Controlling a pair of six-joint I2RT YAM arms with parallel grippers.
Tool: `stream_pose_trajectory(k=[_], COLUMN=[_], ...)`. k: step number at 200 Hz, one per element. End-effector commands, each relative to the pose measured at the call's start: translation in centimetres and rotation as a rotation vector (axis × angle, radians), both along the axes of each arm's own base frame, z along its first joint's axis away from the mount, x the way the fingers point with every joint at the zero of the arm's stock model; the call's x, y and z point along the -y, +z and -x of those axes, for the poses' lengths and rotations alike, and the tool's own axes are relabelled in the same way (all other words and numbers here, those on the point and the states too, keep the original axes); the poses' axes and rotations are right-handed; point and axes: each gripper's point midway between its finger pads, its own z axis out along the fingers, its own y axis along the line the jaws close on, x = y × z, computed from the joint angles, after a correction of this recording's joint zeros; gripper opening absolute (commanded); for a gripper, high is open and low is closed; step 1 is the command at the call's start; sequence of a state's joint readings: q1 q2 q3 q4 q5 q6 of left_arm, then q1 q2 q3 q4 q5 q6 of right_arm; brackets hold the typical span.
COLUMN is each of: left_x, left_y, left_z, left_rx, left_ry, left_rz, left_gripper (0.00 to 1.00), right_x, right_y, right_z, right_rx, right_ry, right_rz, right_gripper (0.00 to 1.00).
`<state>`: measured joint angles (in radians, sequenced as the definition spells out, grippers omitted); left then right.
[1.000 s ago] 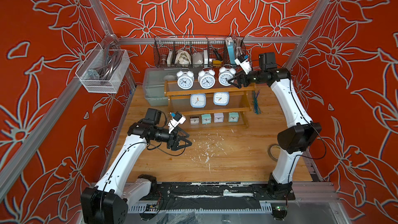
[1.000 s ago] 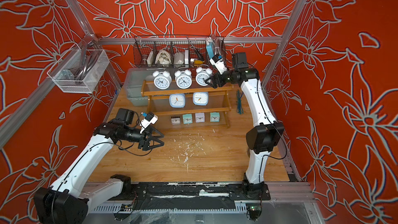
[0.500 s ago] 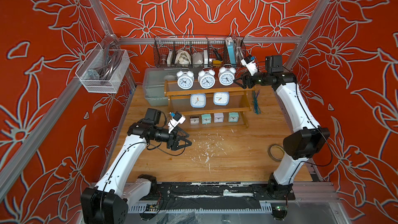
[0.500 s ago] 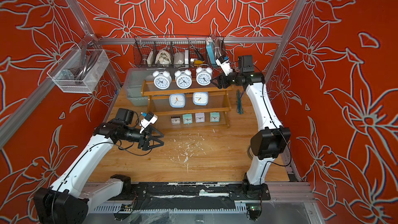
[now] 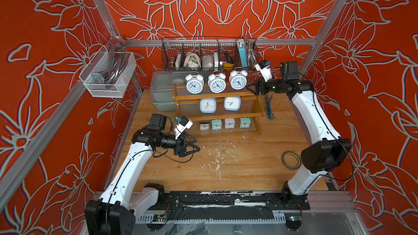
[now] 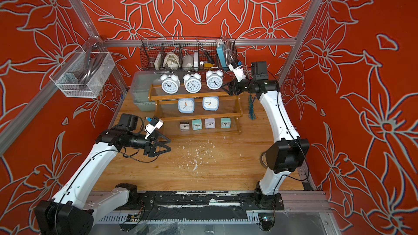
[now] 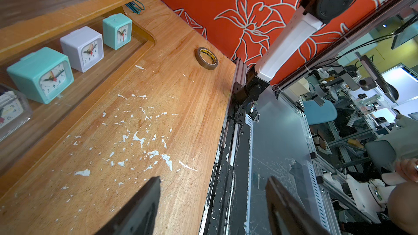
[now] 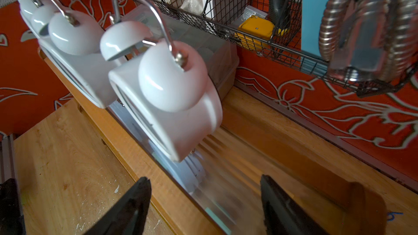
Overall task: Place the alarm clocks on the shelf by style
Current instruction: Place the alarm on the shelf, then reset both arms
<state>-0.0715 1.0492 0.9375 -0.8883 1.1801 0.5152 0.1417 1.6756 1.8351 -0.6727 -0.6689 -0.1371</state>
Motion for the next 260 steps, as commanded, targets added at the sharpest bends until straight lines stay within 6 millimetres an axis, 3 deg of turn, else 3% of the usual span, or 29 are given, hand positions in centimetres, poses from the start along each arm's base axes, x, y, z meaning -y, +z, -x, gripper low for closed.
stream_pose_trajectory(k=[1,15,25,48,84,105,137,163,191,228,243,260], left_x=[-0.5,-1.0,-1.5,-2.8,-5.3,-6.7,-9.0,-10.8,-12.4,-14.1,-14.5,-15.1], left_y=[-0.1,-0.5,-0.7,-1.3,-2.9,-3.1,-5.5,-7.9,-8.8,-9.2,-9.1,-10.5], left_z=[-0.6,-1.3,-1.9,-3.3,-5.6,-6.4,-8.3,-9.7,-11.1,-13.0,-13.6,-14.4], left_rx=[0.022,0.033,0.040,0.068,0.076,0.125,0.167,0.214,0.264,0.312,0.333,0.331], left_ry=[0.039,0.078,0.113,0.202,0.337,0.417,0.539,0.638,0.753,0.875,0.908,0.938], left_rz=[-0.009,-0.038,-0.062,-0.125,-0.192,-0.218,-0.293,-0.335,-0.342,-0.326,-0.310,-0.317], left_gripper=[0.75,0.75,0.75,0.76,0.77,0.78,0.81,0.85,0.98,0.98,0.98,0.98], right_x=[1.8,3.0,4.1,6.5,12.0,14.3,17.6,18.6,18.5,17.9,18.0,17.9], right_y=[1.8,1.6,1.1,-0.6,-4.9,-7.8,-11.7,-14.8,-18.2,-22.5,-23.5,-24.1], right_z=[1.5,2.5,3.2,5.1,7.4,7.9,8.1,7.3,6.3,6.1,5.9,5.5], right_rx=[0.036,0.047,0.051,0.039,-0.020,-0.049,-0.092,-0.126,-0.133,-0.120,-0.107,-0.097], right_ry=[-0.117,-0.195,-0.259,-0.376,-0.616,-0.705,-0.852,-0.876,-0.849,-0.798,-0.794,-0.794], right_rz=[-0.022,-0.027,-0.020,-0.005,0.043,0.039,0.097,0.130,0.142,0.141,0.152,0.145], right_gripper=[0.85,0.89,1.00,1.00,1.00,1.00,1.00,1.00,1.00,1.00,1.00,1.00])
